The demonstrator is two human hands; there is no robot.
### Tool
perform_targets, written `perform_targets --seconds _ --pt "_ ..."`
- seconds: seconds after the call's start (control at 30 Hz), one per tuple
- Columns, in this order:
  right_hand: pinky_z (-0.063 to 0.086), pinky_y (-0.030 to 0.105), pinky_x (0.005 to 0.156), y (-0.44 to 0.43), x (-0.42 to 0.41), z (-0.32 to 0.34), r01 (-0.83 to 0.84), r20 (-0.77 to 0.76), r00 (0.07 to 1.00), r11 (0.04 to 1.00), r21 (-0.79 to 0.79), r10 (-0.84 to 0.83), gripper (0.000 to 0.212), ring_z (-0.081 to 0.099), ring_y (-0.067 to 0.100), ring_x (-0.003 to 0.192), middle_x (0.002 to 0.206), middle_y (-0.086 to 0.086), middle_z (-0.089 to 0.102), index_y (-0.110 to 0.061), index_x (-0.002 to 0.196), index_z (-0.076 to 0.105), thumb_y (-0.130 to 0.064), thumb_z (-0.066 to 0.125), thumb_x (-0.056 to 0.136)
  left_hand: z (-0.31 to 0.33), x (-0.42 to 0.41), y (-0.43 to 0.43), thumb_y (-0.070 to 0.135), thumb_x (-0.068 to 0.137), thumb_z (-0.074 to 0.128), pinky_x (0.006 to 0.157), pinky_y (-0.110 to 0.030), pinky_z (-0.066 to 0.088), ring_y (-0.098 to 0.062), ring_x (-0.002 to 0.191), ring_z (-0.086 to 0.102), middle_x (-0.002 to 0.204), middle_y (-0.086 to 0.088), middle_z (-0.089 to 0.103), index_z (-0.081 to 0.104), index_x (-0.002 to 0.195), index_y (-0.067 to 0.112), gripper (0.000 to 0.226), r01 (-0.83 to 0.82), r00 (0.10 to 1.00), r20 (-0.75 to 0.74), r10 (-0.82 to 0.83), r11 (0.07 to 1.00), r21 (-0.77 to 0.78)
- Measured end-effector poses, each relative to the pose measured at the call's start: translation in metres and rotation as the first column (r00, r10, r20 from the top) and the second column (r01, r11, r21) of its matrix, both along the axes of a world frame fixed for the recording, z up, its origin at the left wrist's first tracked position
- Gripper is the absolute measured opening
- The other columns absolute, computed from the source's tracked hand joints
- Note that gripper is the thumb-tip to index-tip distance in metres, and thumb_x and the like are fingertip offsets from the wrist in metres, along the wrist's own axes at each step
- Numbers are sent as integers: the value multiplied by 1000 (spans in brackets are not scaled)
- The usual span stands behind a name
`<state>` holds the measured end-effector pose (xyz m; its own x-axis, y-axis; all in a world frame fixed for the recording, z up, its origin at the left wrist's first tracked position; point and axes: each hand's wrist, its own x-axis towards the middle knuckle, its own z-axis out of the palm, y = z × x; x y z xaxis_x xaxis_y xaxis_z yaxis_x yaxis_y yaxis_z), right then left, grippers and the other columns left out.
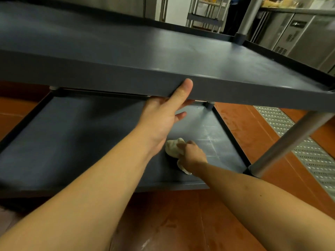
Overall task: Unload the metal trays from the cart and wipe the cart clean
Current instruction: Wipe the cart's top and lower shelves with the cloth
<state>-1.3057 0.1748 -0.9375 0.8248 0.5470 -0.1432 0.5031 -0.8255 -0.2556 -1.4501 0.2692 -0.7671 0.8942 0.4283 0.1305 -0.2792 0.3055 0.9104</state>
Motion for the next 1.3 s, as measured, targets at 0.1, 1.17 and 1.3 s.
perform_targets --seconds 0.1,1.17,1.3 --pt "48 41 97 -17 9 0 -51 23 998 999 -18 51 66 53 32 116 134 6 43 -29 141 41 -11 62 82 -4 -7 17 51 66 73 84 -32 47 -11 102 67 116 0 69 60 118 22 61 16 1000 9 -16 1000 -5" --pt "53 33 59 11 -131 160 -343 -74 903 813 471 424 30 68 31 61 70 2 68 -18 93 64 2 49 76 75 -66 33 49 73 65 70 -26 56 3 71 66 75 19 70 71 90 41 20 55 998 -67 -4 618 784" --pt "53 27 66 24 -156 206 -390 -1 891 768 508 454 35 65 7 73 99 -9 64 -26 101 68 -3 53 79 105 -76 52 36 78 64 74 -40 57 -13 74 69 73 7 72 73 83 34 10 -130 991 92 92 742 658"
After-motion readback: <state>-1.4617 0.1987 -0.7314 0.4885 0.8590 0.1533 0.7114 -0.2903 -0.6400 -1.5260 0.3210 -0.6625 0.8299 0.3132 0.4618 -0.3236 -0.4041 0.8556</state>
